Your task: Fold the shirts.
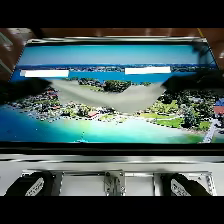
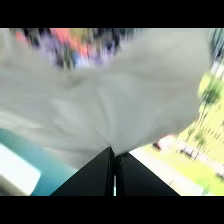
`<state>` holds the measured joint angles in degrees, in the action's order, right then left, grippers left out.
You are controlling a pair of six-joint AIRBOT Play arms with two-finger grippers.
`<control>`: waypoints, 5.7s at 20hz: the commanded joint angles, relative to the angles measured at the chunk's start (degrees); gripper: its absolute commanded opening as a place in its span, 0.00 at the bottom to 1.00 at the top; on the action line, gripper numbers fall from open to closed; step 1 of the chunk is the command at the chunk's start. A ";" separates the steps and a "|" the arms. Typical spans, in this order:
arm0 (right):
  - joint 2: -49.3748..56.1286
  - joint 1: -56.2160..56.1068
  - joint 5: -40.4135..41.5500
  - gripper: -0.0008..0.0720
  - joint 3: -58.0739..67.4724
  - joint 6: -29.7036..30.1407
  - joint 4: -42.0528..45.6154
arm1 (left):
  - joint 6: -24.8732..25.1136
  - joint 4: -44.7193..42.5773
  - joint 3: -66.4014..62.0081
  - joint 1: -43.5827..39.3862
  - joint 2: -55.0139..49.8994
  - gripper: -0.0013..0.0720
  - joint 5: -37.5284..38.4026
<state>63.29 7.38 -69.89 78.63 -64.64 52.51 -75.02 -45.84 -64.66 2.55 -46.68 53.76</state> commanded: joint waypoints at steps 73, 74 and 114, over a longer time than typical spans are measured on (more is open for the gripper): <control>43.91 13.27 -4.17 0.92 -0.44 -11.17 -0.85 | -6.62 5.81 29.09 -4.81 -25.99 0.07 -5.53; 44.63 12.37 -2.86 0.92 -0.44 -11.43 -0.87 | -6.62 5.81 29.09 -4.81 -25.51 0.07 -5.57; 26.77 8.46 -11.72 0.10 24.09 -15.23 14.19 | -17.59 -39.28 -19.63 -4.83 -26.64 0.07 21.31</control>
<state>76.93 15.81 -85.43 102.65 -77.56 68.53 -92.77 -84.36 -87.26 -2.35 -61.56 76.36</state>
